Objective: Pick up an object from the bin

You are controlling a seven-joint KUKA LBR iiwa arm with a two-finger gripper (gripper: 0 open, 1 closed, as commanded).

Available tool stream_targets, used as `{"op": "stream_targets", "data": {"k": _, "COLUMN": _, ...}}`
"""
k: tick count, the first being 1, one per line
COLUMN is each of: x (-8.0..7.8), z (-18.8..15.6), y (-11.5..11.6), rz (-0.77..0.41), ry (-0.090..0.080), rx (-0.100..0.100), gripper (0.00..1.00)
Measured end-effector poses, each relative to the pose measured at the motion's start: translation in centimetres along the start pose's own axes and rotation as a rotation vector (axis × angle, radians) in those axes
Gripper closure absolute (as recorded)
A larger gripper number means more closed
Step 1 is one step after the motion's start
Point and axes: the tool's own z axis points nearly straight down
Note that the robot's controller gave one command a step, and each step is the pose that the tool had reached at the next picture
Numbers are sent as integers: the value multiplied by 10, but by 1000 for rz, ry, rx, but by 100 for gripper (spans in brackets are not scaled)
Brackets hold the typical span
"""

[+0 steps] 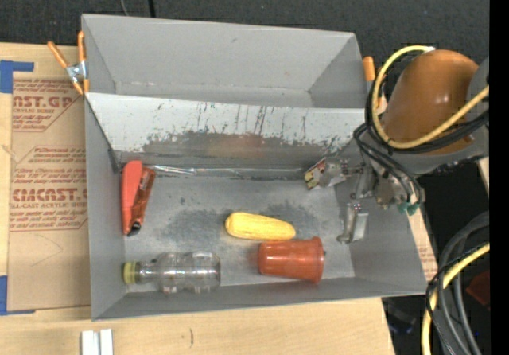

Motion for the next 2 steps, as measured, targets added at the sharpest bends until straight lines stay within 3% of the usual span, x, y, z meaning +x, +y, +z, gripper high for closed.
{"op": "stream_targets", "data": {"k": 1, "x": -2, "z": 62, "y": 44, "rz": -100, "ry": -4, "rx": -1, "gripper": 0}}
{"op": "stream_targets", "data": {"k": 2, "x": 17, "z": 92, "y": 55, "rz": -222, "ry": 0, "rx": -2, "gripper": 0}}
